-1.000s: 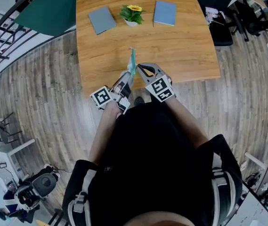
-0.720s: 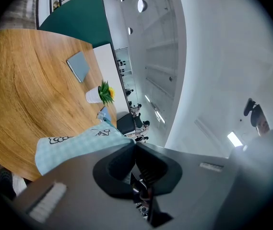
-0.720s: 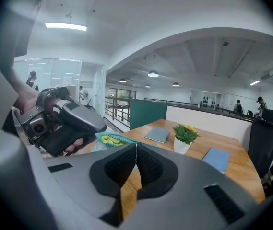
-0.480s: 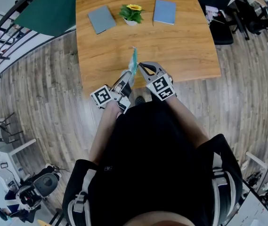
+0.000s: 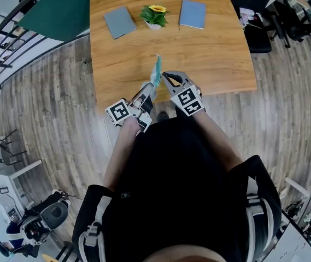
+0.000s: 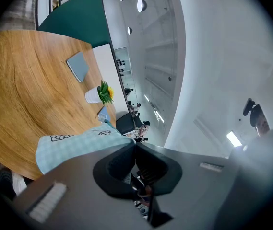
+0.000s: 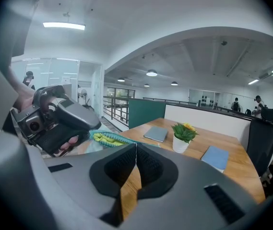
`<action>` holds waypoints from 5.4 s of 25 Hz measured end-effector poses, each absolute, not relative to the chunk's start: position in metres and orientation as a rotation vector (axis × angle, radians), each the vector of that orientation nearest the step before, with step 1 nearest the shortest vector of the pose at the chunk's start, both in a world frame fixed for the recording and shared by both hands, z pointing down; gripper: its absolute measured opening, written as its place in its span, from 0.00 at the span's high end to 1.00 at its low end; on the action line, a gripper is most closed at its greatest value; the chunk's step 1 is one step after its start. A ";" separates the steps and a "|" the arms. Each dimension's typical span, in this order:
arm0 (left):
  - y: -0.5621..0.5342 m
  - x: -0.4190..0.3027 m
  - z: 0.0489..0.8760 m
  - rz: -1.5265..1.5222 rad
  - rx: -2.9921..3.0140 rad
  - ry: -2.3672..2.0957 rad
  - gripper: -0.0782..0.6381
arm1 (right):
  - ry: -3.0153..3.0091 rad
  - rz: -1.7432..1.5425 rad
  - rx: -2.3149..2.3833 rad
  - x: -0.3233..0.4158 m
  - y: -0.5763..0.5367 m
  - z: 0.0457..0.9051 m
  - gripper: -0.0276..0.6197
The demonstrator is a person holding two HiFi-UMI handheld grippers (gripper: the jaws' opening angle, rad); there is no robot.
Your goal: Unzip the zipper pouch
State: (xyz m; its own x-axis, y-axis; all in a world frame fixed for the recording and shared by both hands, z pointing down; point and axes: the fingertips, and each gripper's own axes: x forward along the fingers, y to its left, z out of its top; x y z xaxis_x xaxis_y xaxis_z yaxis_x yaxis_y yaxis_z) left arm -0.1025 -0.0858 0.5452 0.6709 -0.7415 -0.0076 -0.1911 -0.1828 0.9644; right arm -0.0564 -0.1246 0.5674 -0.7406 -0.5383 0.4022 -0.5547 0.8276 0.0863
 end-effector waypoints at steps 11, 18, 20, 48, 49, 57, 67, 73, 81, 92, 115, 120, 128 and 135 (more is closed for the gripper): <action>-0.084 -0.104 0.544 -0.586 1.713 -0.747 0.89 | -2.580 0.040 0.815 -0.056 -0.126 0.568 0.95; -0.083 -0.107 0.545 -0.574 1.715 -0.750 0.89 | -2.575 0.032 0.813 -0.057 -0.127 0.570 0.95; -0.082 -0.106 0.545 -0.574 1.712 -0.748 0.89 | -2.573 0.028 0.809 -0.057 -0.126 0.570 0.95; -0.079 -0.101 0.547 -0.562 1.714 -0.754 0.89 | -2.551 0.066 0.846 -0.047 -0.134 0.580 0.95; -0.079 -0.101 0.547 -0.563 1.710 -0.755 0.89 | -2.550 0.068 0.848 -0.047 -0.135 0.580 0.95; -0.080 -0.103 0.547 -0.559 1.724 -0.764 0.89 | -2.546 0.072 0.847 -0.048 -0.136 0.583 0.95; -0.079 -0.104 0.548 -0.559 1.713 -0.762 0.89 | -2.541 0.088 0.857 -0.050 -0.140 0.586 0.95; -0.080 -0.105 0.547 -0.555 1.724 -0.767 0.89 | -2.538 0.092 0.862 -0.048 -0.141 0.588 0.95; -0.080 -0.106 0.545 -0.566 1.725 -0.761 0.89 | -2.543 0.101 0.874 -0.048 -0.146 0.586 0.95; -0.079 -0.105 0.541 -0.572 1.725 -0.756 0.89 | -2.534 0.093 0.882 -0.049 -0.151 0.585 0.95; -0.079 -0.103 0.539 -0.558 1.732 -0.753 0.89 | -2.505 0.099 0.888 -0.039 -0.162 0.592 0.95; -0.079 -0.103 0.538 -0.560 1.736 -0.758 0.89 | -2.506 0.094 0.878 -0.040 -0.162 0.594 0.95; -0.076 -0.103 0.539 -0.566 1.729 -0.763 0.89 | -2.496 0.092 0.889 -0.037 -0.164 0.596 0.95; -0.076 -0.103 0.539 -0.567 1.734 -0.763 0.89 | -2.489 0.098 0.894 -0.033 -0.167 0.599 0.95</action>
